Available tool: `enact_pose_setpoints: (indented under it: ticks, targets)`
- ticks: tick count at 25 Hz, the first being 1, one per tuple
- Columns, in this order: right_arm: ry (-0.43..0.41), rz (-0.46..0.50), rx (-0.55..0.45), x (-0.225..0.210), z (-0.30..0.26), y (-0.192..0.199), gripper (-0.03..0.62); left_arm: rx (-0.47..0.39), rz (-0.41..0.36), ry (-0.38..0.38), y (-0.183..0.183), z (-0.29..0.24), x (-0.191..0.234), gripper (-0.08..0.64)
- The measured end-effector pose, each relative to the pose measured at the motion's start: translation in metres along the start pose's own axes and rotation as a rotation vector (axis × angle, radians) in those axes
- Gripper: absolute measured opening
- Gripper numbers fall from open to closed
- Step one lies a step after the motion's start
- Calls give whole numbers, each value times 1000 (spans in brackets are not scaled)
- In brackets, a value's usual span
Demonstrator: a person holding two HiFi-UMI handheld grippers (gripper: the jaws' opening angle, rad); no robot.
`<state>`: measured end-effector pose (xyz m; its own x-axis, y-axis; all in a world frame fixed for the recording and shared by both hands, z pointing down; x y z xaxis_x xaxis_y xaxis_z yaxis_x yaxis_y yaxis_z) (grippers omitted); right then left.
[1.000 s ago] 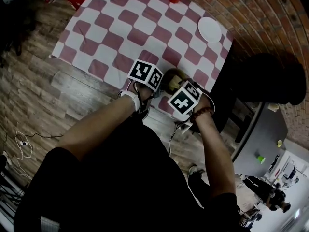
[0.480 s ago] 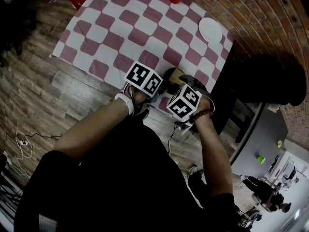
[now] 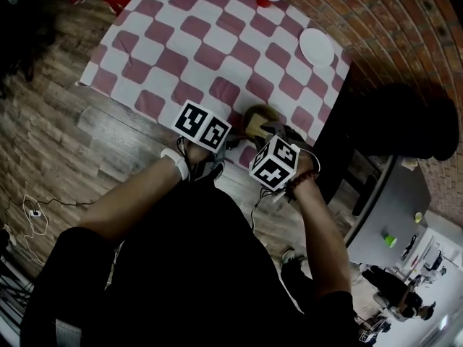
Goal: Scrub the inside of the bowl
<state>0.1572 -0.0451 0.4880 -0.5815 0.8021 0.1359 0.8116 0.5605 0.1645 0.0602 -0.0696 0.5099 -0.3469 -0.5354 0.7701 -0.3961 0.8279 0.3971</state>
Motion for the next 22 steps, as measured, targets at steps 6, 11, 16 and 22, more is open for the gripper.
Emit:
enact_pose_setpoints:
  ticks: [6, 11, 16, 22]
  targets:
    - [93, 50, 68, -15, -5, 15, 120, -4, 17, 15, 3, -2, 2, 130]
    - [100, -39, 23, -26, -8, 1, 120, 1, 15, 14, 3, -3, 1, 130]
    - [59, -72, -36, -16, -4, -15, 120, -4, 19, 12, 3, -1, 3, 130]
    - [14, -50, -25, 0, 2, -9, 120, -6, 29, 18, 4, 0, 3, 130]
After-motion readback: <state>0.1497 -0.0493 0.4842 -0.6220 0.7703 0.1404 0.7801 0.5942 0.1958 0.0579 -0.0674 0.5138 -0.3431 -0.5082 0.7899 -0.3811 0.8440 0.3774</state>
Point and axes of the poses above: the fingertips, and each gripper's own axes: z backward along the fingers, x to its left, y out of its underside, the point moved 7 cm from there along z, backward along the fingers, and after that the axes turned 10 degrees about -z, right-handed, at the moved point
